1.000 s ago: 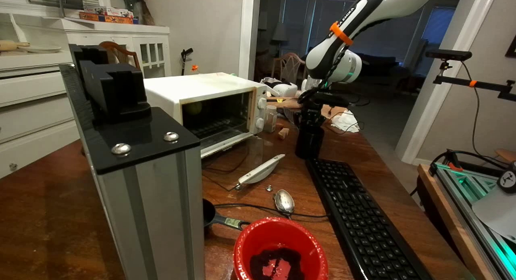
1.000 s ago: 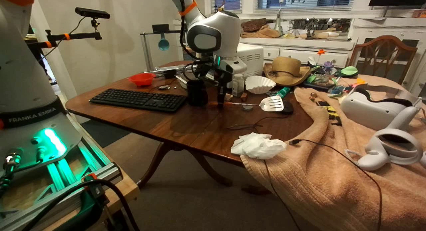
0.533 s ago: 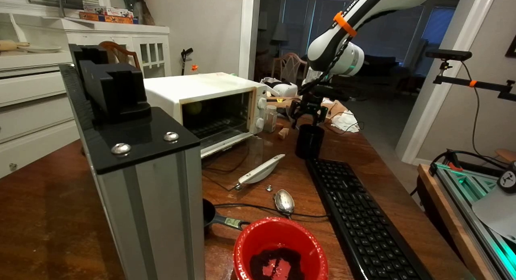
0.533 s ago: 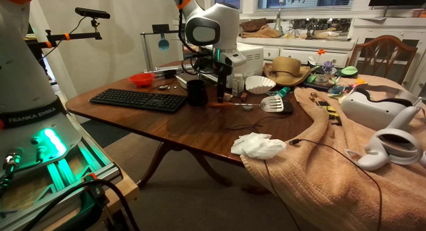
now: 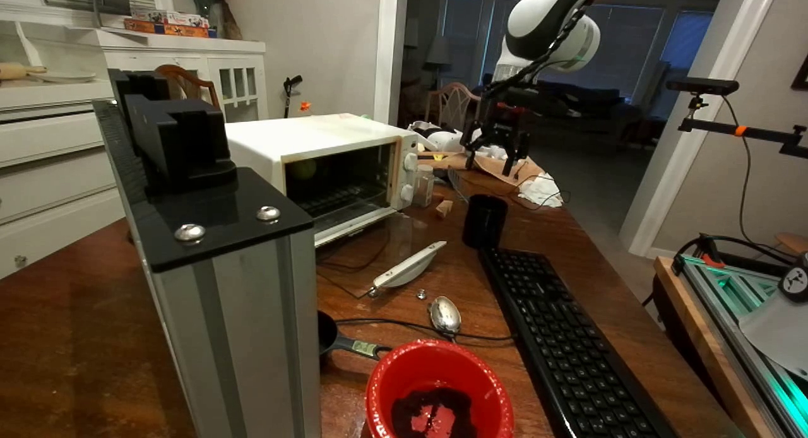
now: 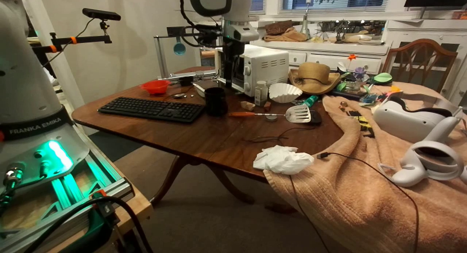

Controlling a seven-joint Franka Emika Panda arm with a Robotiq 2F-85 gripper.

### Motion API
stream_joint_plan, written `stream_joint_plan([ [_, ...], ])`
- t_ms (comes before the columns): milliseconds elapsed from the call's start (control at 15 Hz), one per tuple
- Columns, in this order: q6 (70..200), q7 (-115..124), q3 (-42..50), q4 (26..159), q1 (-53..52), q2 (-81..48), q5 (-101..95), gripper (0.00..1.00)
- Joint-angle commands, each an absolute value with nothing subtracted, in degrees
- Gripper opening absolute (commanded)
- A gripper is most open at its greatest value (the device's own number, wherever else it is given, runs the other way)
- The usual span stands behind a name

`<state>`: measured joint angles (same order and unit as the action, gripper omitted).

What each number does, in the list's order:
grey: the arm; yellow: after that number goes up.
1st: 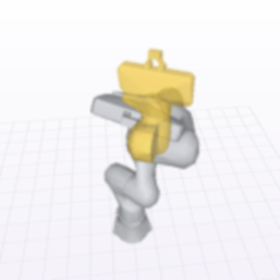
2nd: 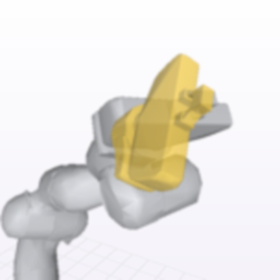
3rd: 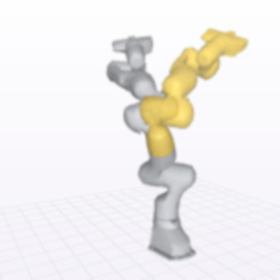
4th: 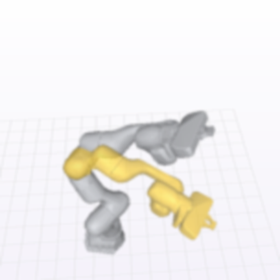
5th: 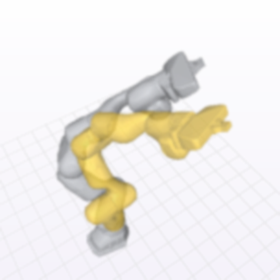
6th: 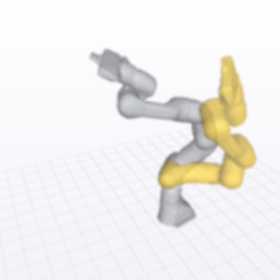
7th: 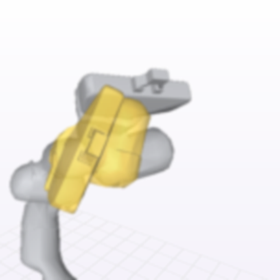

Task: Use the spatula to push the green ball further into the microwave

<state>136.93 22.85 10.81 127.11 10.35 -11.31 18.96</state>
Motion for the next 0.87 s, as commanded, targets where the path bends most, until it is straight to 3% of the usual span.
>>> stream_joint_plan([
  [0,135.55,26.06,11.25,132.95,8.29,-1.29,11.96,1.0],
  [400,131.15,23.19,7.78,135.54,8.05,8.78,-1.28,1.0],
  [800,132.99,24.06,7.77,133.57,8.75,5.64,1.67,1.0],
])
